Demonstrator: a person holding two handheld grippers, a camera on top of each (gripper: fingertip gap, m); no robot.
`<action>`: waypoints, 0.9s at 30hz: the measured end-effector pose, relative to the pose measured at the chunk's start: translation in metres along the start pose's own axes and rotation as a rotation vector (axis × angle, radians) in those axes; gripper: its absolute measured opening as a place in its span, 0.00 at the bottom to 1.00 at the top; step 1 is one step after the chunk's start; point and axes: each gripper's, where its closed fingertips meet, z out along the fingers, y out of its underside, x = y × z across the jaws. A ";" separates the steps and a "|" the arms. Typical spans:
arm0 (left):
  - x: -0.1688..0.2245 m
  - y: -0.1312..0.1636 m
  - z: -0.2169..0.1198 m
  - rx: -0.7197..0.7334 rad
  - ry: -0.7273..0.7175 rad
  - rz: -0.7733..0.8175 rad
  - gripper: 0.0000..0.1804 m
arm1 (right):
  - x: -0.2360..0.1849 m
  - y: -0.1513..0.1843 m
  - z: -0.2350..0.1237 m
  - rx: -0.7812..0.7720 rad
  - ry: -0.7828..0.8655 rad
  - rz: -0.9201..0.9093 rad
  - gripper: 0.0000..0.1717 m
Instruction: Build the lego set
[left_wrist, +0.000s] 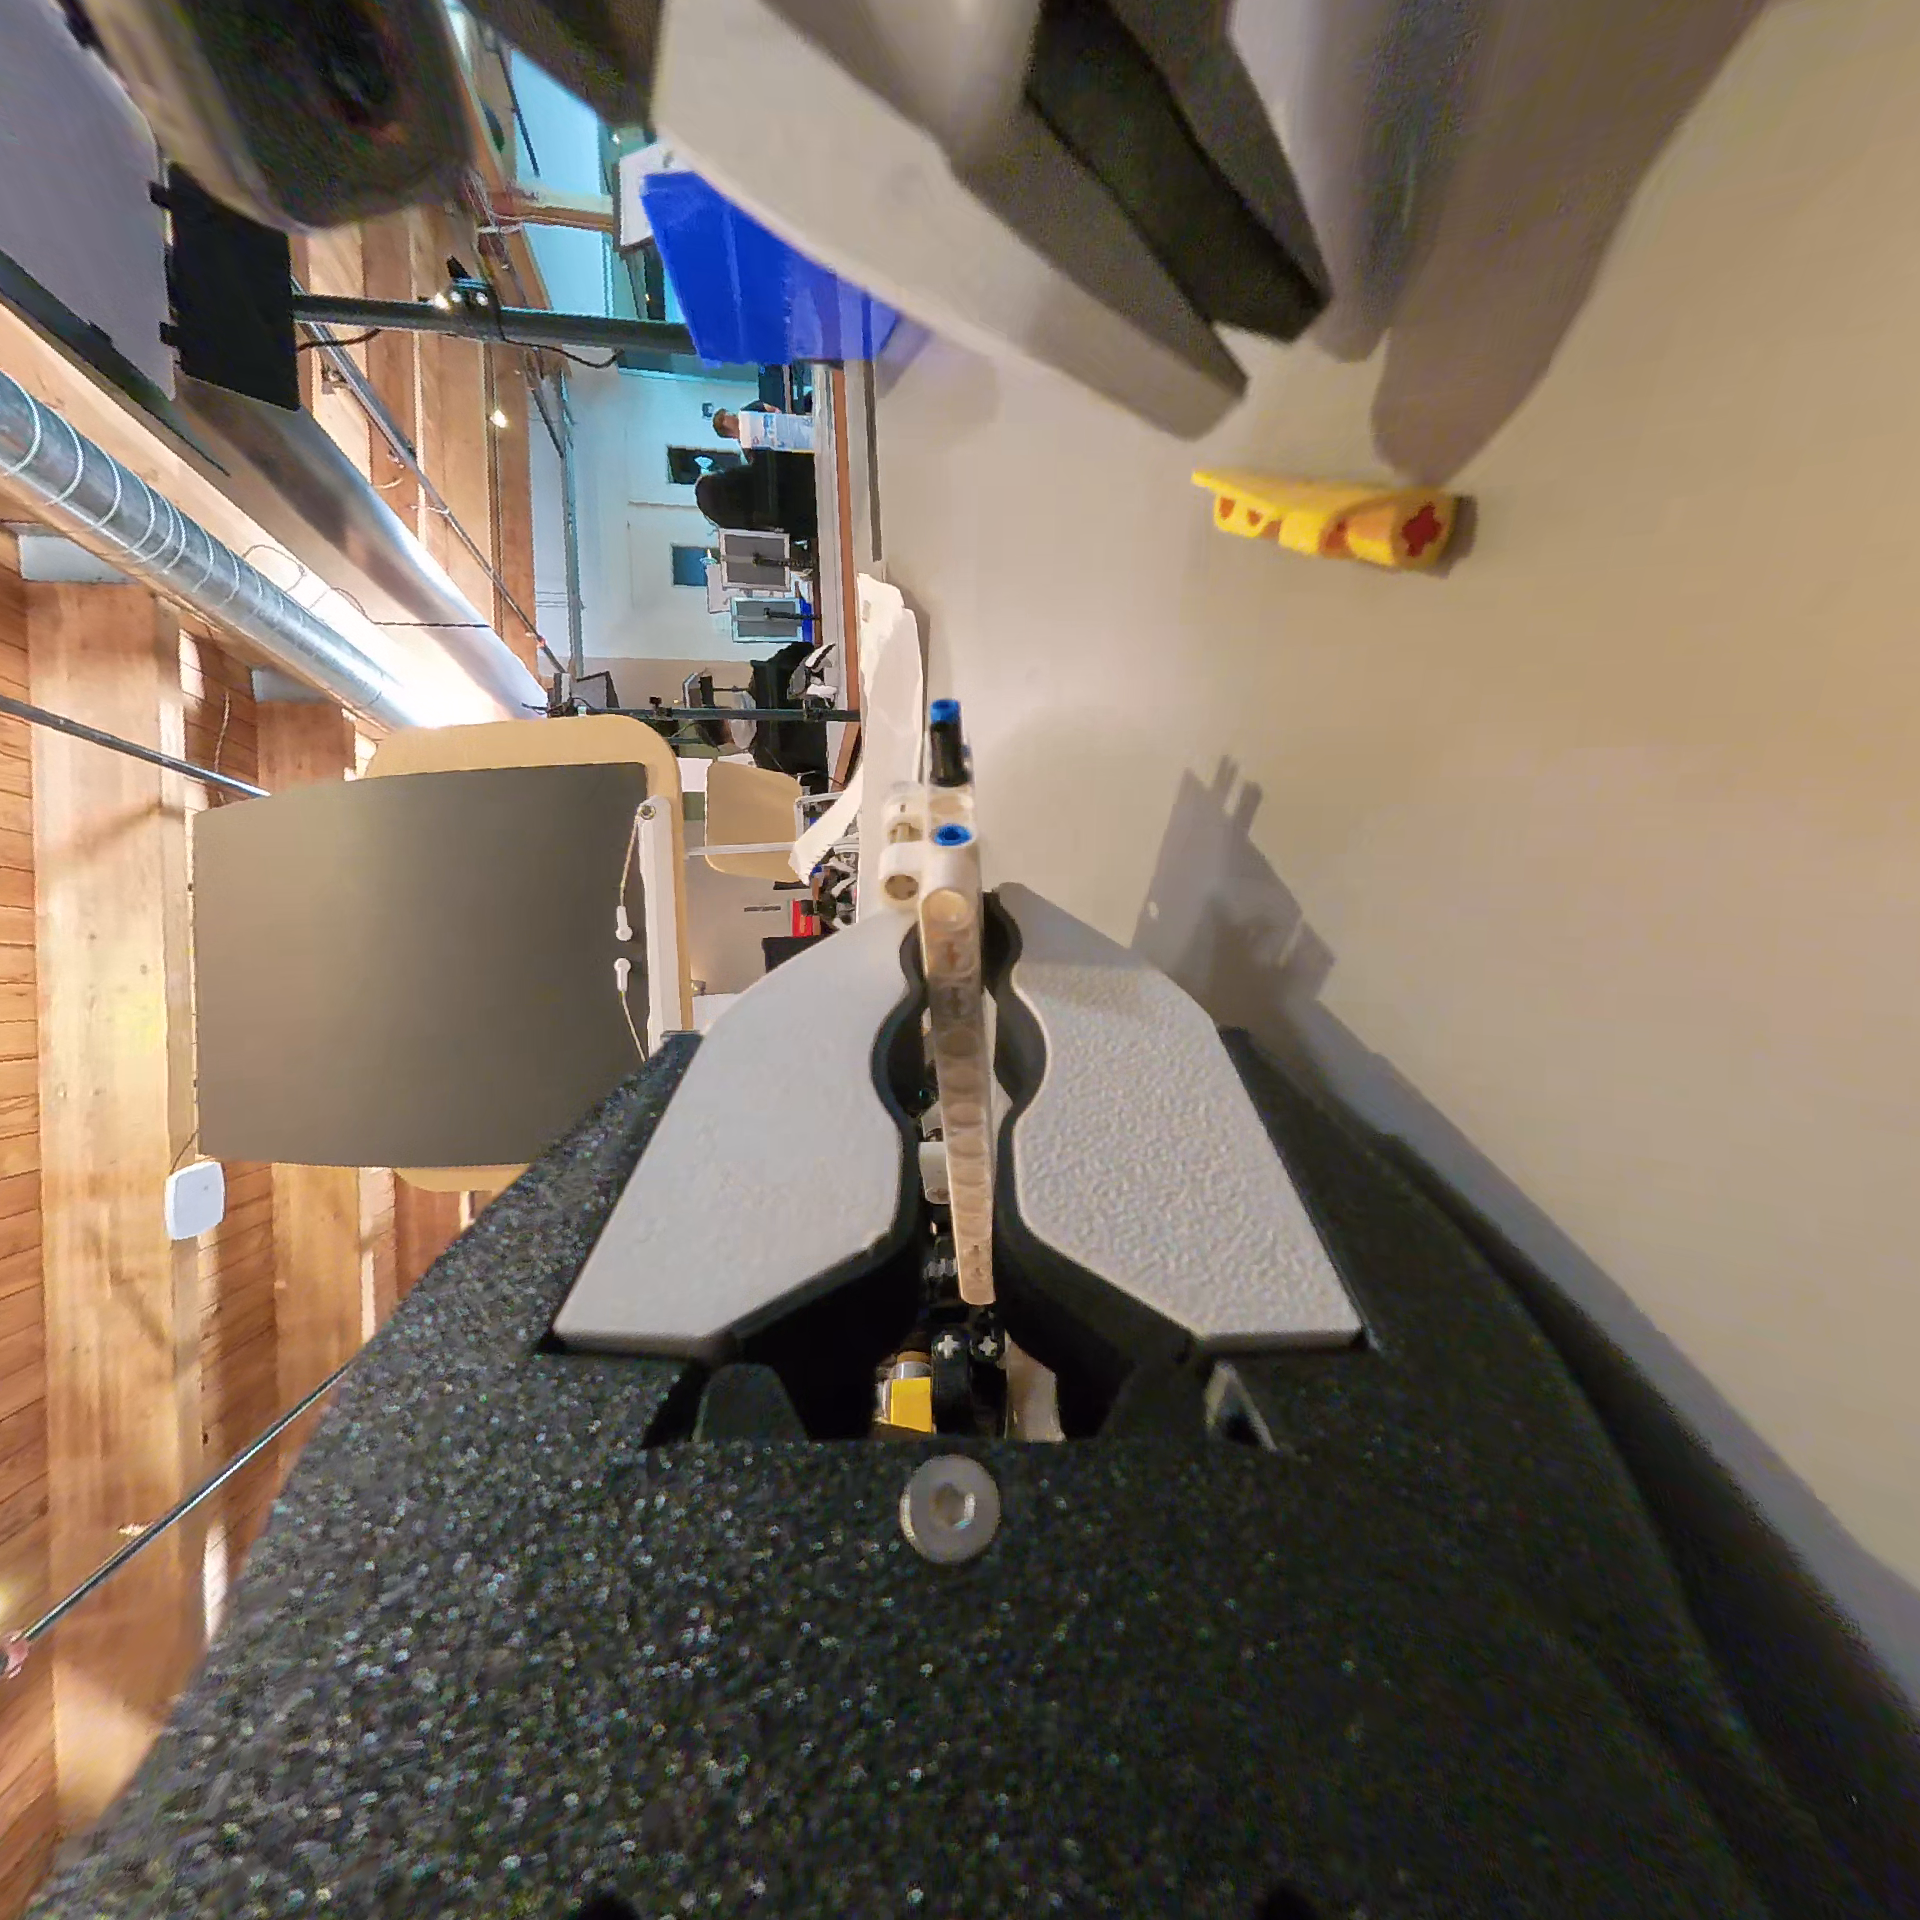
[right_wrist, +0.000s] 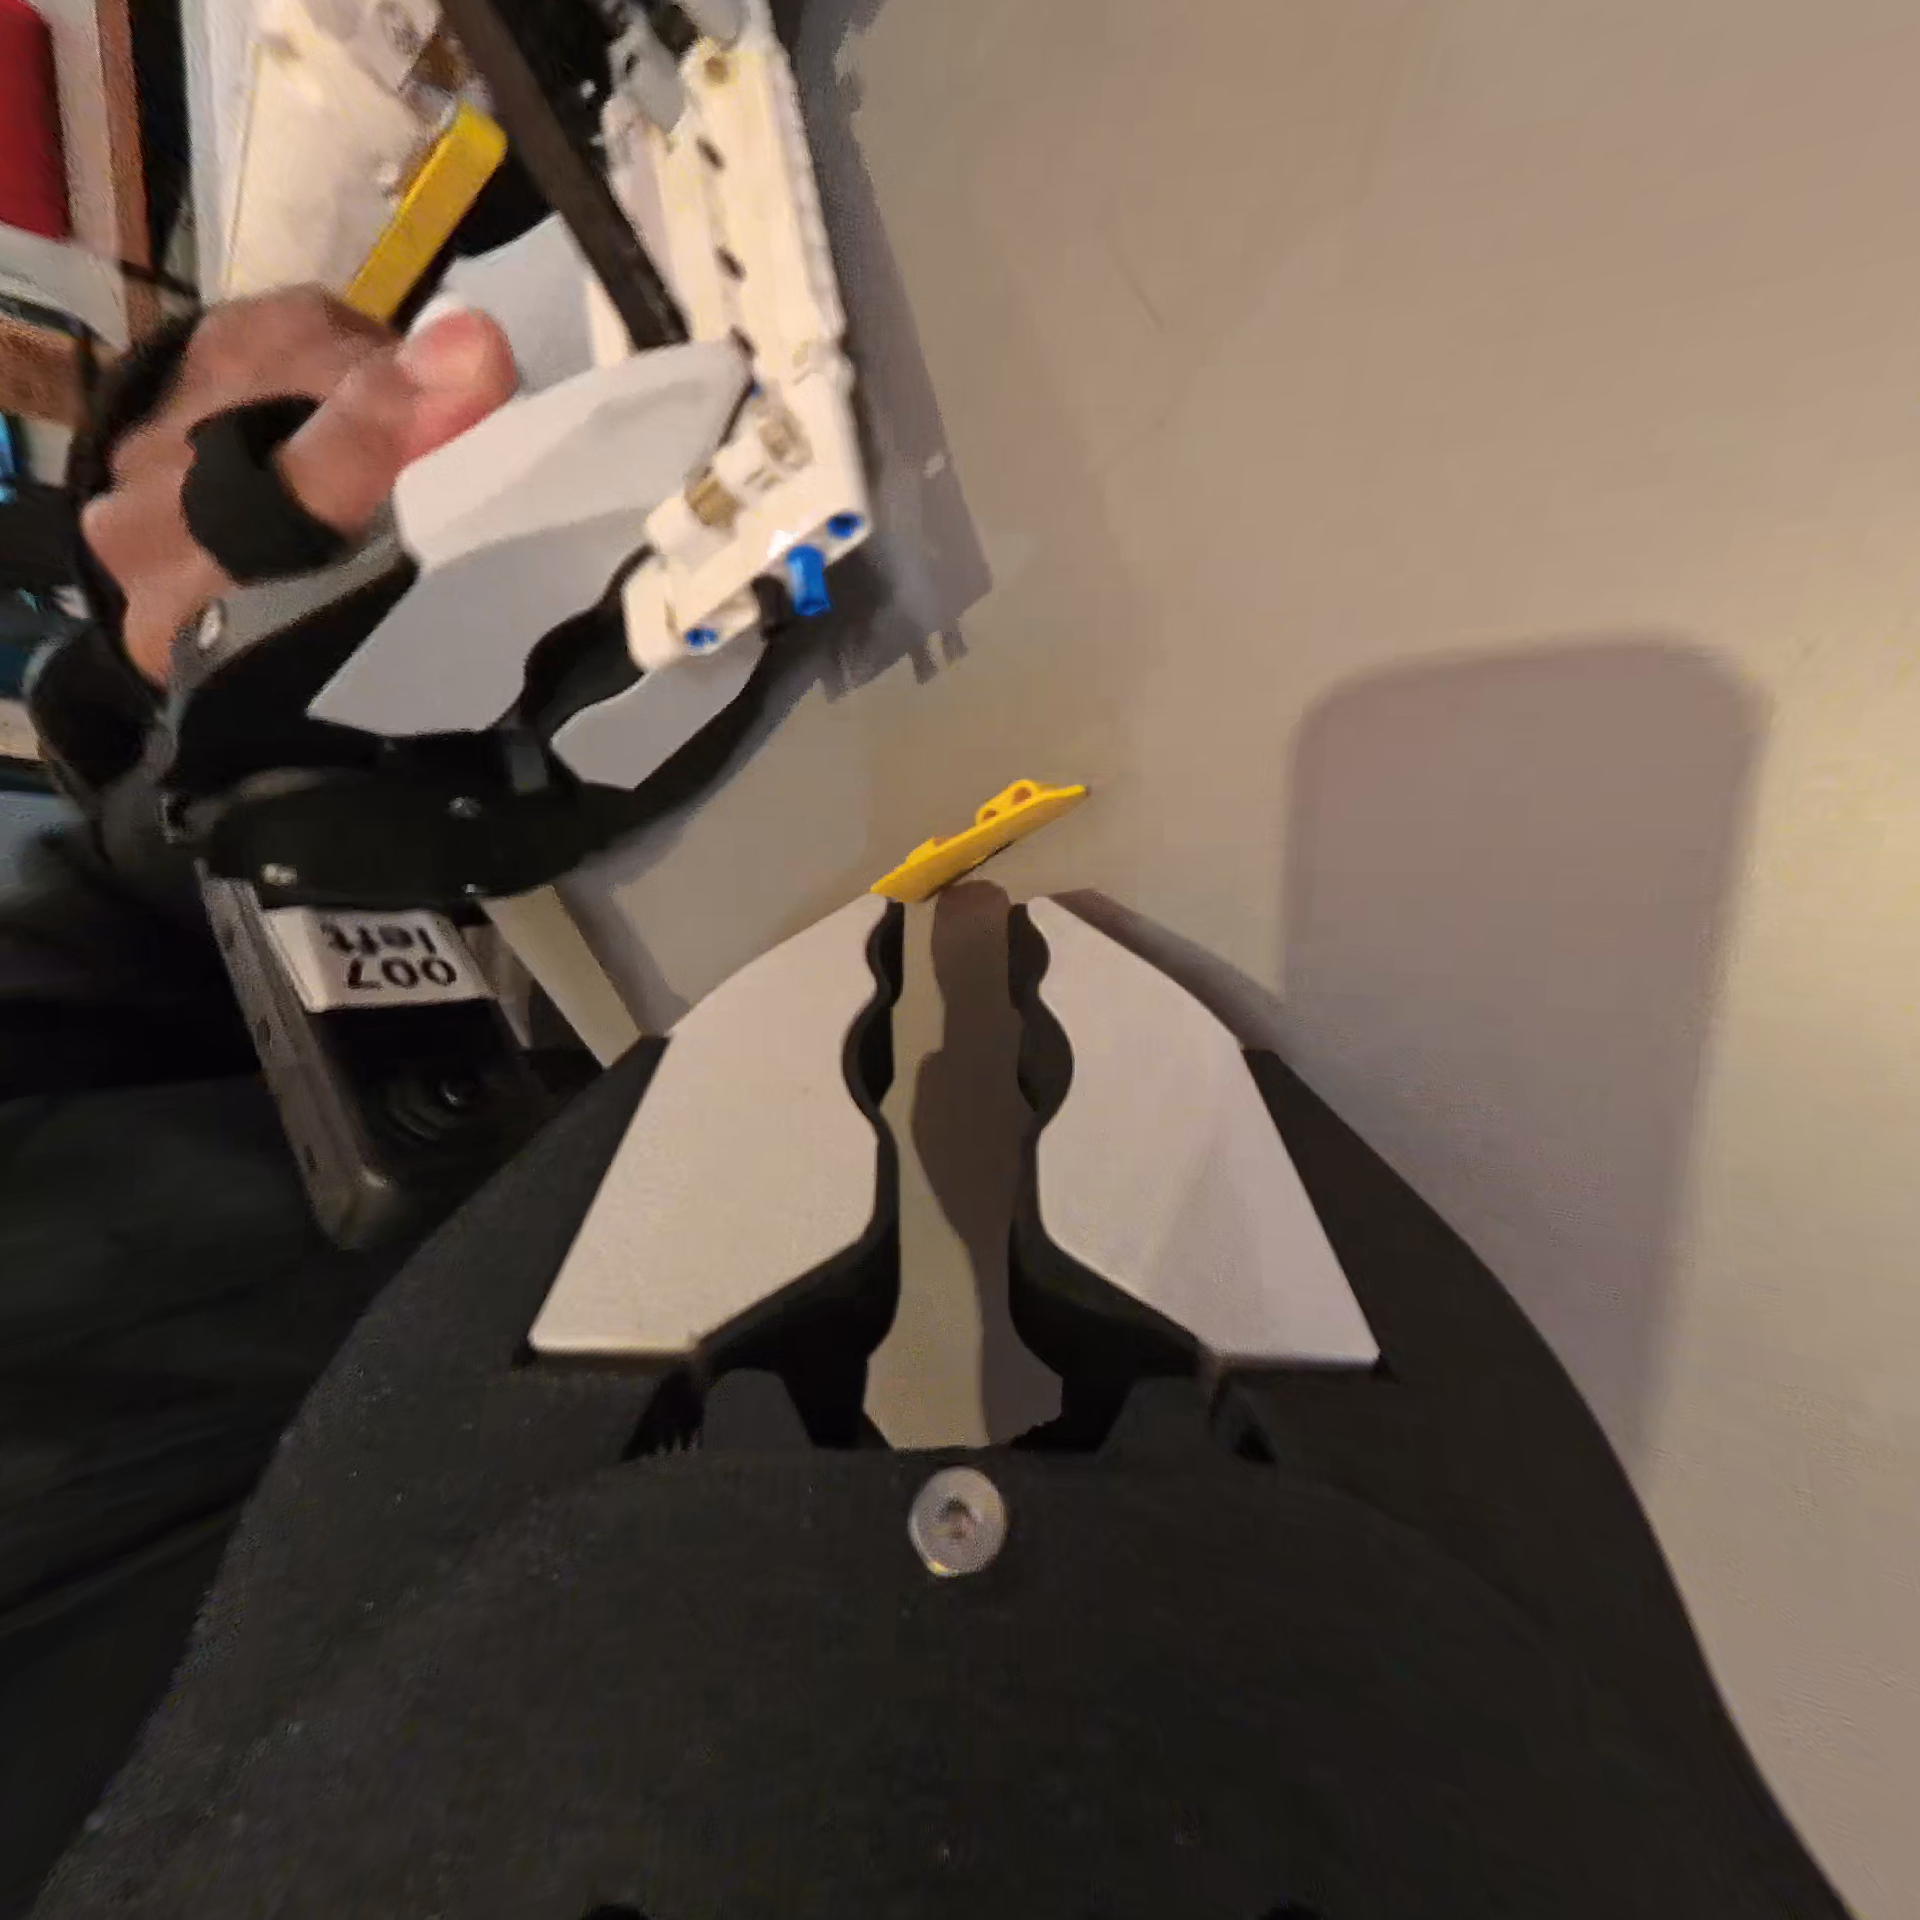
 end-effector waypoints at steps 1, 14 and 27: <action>0.000 -0.001 -0.001 0.005 0.003 -0.003 0.04 | 0.001 -0.001 0.002 -0.010 -0.008 0.040 0.11; 0.001 0.001 0.001 0.001 0.042 -0.049 0.04 | 0.010 -0.013 0.008 -0.031 0.133 0.009 0.11; 0.004 0.002 0.002 -0.002 0.070 -0.080 0.04 | 0.008 -0.015 0.004 -0.064 0.206 -0.065 0.13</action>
